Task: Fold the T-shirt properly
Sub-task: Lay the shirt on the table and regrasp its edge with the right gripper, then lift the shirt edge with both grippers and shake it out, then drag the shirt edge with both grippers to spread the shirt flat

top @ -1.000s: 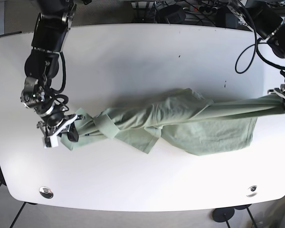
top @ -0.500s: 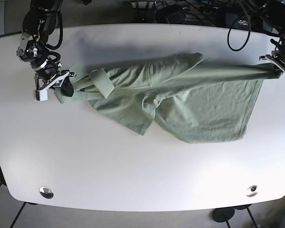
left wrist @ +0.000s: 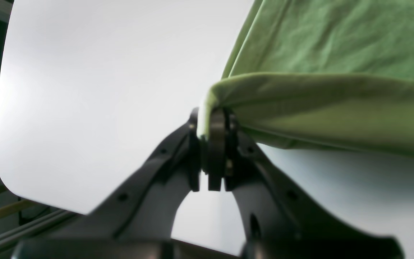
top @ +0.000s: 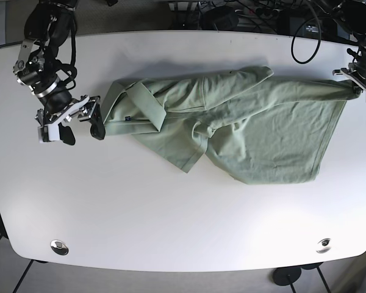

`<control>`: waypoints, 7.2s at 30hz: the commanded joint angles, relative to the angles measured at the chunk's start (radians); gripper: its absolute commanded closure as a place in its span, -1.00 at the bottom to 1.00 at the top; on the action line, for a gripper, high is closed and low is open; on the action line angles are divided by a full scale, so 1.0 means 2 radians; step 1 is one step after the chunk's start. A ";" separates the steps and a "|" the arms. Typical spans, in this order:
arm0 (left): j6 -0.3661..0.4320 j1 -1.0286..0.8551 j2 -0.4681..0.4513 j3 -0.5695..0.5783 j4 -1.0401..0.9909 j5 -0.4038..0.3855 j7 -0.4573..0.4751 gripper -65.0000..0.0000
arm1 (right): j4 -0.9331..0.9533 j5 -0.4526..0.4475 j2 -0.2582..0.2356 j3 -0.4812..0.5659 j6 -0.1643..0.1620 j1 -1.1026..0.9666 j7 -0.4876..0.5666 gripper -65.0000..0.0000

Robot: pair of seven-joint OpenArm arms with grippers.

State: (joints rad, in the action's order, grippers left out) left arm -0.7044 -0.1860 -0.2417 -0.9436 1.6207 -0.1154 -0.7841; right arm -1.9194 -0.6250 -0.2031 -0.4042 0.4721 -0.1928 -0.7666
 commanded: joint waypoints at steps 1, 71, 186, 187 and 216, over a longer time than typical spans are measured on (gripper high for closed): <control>0.003 0.001 -0.011 -0.002 0.010 -0.004 0.010 0.99 | 0.017 -0.005 -0.008 0.029 0.003 0.029 0.004 -0.59; 0.028 0.546 -0.153 0.187 -0.041 -0.006 -0.169 0.97 | 0.311 -0.024 -0.046 0.062 0.012 0.582 -0.069 0.94; 0.003 0.366 0.000 0.213 -0.034 0.098 -0.090 0.97 | 0.294 0.048 0.001 0.055 0.065 0.364 -0.113 0.95; 0.003 0.395 0.000 0.223 -0.054 0.103 -0.090 0.97 | 0.307 0.048 0.001 0.055 0.065 0.385 -0.113 0.95; 0.003 0.399 -0.082 0.207 -0.007 0.080 -0.072 0.98 | 0.191 0.047 -0.032 0.011 0.066 0.375 -0.197 0.95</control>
State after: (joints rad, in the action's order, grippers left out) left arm -0.7086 0.5640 -0.3870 -0.5373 1.5860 0.0326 -0.9463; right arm -1.5162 -0.5426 -0.2474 -0.3805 0.6056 0.5079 -1.1858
